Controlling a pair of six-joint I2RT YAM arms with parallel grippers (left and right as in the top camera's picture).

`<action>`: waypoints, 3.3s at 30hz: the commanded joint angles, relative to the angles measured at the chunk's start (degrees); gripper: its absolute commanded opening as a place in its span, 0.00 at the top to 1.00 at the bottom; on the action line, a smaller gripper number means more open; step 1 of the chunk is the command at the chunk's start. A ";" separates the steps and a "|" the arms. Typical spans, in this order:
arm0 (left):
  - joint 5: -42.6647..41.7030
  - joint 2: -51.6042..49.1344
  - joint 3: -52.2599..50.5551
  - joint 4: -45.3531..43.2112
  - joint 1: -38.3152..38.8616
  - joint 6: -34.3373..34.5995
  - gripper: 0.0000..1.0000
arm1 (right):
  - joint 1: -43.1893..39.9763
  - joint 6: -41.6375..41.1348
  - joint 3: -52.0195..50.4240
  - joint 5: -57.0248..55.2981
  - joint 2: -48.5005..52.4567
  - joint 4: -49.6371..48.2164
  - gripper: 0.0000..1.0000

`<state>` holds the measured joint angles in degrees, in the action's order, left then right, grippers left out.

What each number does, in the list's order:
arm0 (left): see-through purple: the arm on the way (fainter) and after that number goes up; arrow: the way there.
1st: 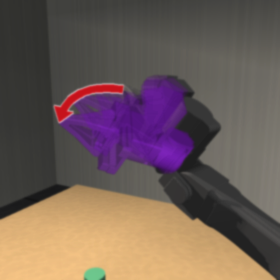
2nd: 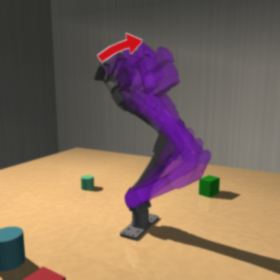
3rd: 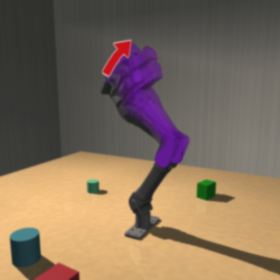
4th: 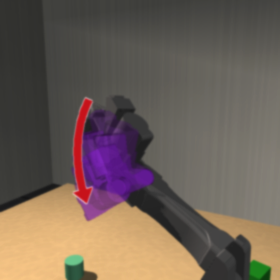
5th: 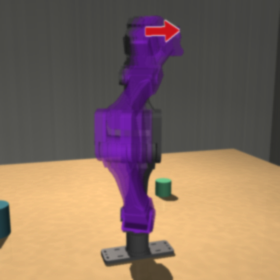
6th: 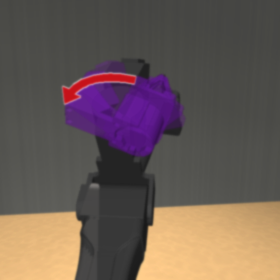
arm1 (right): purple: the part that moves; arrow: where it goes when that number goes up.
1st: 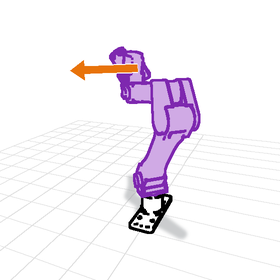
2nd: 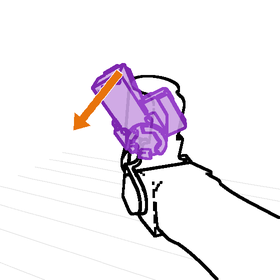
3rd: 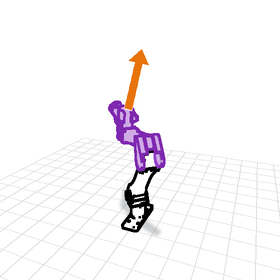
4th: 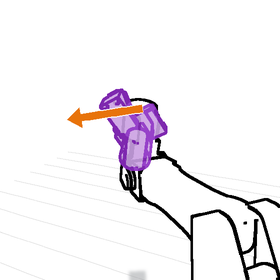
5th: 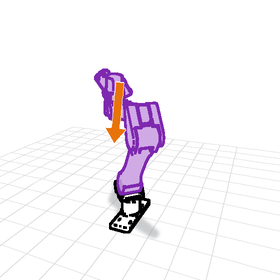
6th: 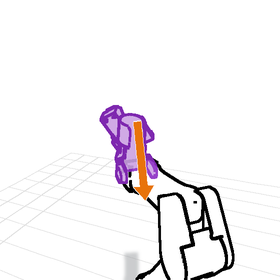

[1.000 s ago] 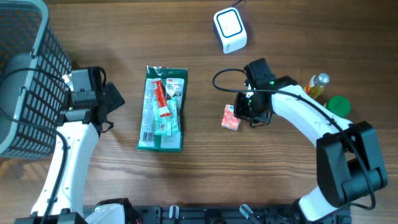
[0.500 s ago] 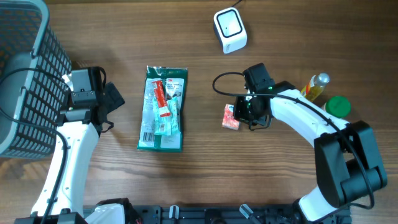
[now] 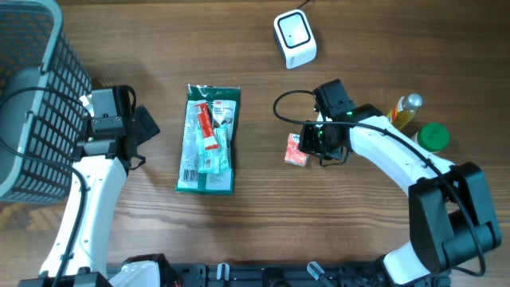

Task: Scan the item barcode
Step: 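Reach the right gripper down to the red tissue pack and grasp it, then lift the tissue pack and raise it toward the scanner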

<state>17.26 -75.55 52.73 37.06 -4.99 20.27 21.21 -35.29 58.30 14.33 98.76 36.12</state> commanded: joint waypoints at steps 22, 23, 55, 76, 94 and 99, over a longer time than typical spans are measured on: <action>0.15 -0.31 -0.24 -0.15 -0.26 -0.09 0.00 | -0.17 -3.58 -5.55 -4.31 -0.85 -5.68 0.76; 0.15 -0.31 -0.24 -0.15 -0.26 -0.09 0.00 | -0.17 -4.94 -5.73 -5.33 -0.55 -5.95 0.76; 0.15 -0.31 -0.24 -0.15 -0.26 -0.09 0.00 | -17.59 8.33 -7.69 63.17 -18.16 -20.52 0.96; 0.15 -0.31 -0.24 -0.15 -0.26 -0.09 0.00 | -23.87 -15.52 -7.69 78.64 -37.53 -45.20 0.96; 0.15 -0.31 -0.24 -0.15 -0.26 -0.09 0.00 | -23.85 -15.50 -8.68 77.64 -37.99 -50.58 0.96; 0.15 -0.31 -0.24 -0.15 -0.26 -0.09 0.00 | -23.65 -10.71 -14.97 65.05 -35.30 -41.51 0.96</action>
<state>17.28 -75.55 52.73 37.06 -4.99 20.27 -2.46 -49.95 47.57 86.94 61.49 -7.44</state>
